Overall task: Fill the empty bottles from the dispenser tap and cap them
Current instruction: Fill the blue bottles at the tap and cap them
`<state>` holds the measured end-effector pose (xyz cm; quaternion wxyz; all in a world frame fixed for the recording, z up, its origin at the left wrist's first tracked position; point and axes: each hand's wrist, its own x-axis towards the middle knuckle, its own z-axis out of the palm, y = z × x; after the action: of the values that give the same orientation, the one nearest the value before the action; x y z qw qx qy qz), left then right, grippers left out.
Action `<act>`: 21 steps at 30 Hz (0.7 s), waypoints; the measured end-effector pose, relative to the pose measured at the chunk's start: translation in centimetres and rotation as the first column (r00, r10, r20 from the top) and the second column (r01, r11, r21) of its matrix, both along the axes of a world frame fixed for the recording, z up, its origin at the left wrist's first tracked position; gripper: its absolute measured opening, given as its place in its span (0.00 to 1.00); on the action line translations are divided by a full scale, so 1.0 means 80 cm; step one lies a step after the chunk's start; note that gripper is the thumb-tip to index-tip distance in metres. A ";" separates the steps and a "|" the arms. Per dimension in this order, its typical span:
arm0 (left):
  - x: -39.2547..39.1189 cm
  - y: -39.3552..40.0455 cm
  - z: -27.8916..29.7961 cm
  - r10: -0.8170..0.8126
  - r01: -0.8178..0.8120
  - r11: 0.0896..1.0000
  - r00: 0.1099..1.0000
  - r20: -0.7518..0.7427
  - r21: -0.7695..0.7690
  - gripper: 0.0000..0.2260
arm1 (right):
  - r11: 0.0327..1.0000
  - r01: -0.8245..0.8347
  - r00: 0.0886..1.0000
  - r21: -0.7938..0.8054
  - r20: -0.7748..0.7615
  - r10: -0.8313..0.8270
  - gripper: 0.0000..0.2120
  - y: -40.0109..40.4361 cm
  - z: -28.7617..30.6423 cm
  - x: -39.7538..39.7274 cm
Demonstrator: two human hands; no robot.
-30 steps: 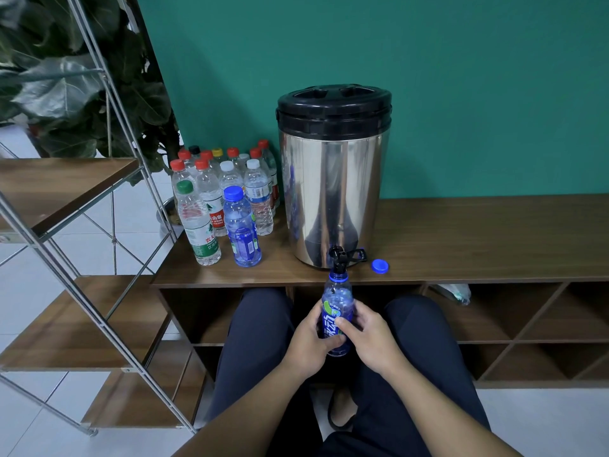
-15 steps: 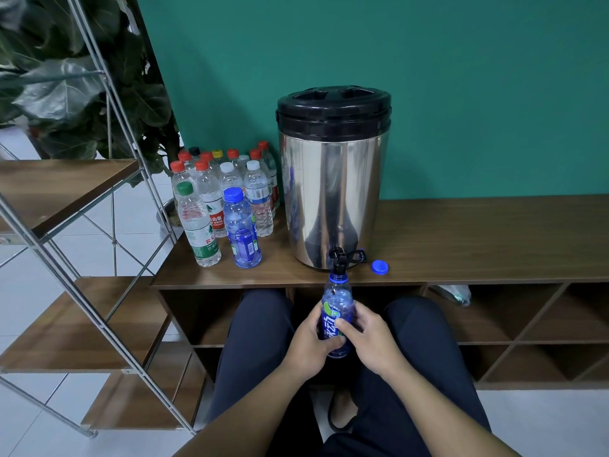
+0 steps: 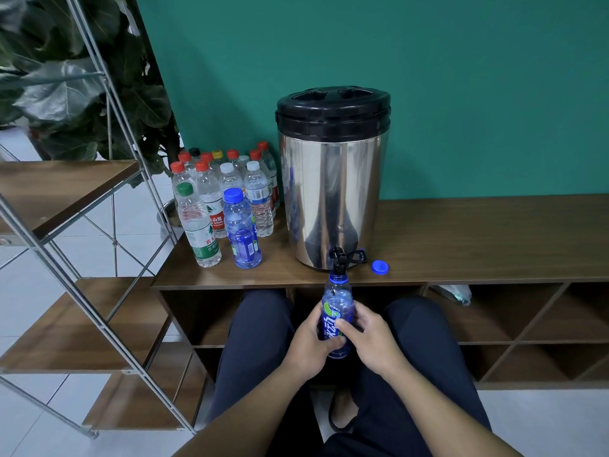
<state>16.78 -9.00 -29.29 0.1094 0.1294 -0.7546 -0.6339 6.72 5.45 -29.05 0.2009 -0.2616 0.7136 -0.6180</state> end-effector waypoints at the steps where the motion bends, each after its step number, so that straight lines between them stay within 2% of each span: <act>1: 0.000 0.000 0.000 0.001 -0.001 1.000 1.000 0.001 -0.001 0.36 | 1.000 -0.001 1.000 0.000 0.001 0.001 0.17 0.000 0.000 0.000; 21: 0.001 0.002 0.004 0.005 -0.005 1.000 1.000 -0.022 0.021 0.34 | 1.000 0.003 1.000 0.007 0.009 -0.003 0.17 0.001 0.006 0.003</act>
<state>16.86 -8.81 -28.96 0.1177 0.1256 -0.7463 -0.6430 6.95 5.54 -28.58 0.2042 -0.2571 0.7152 -0.6170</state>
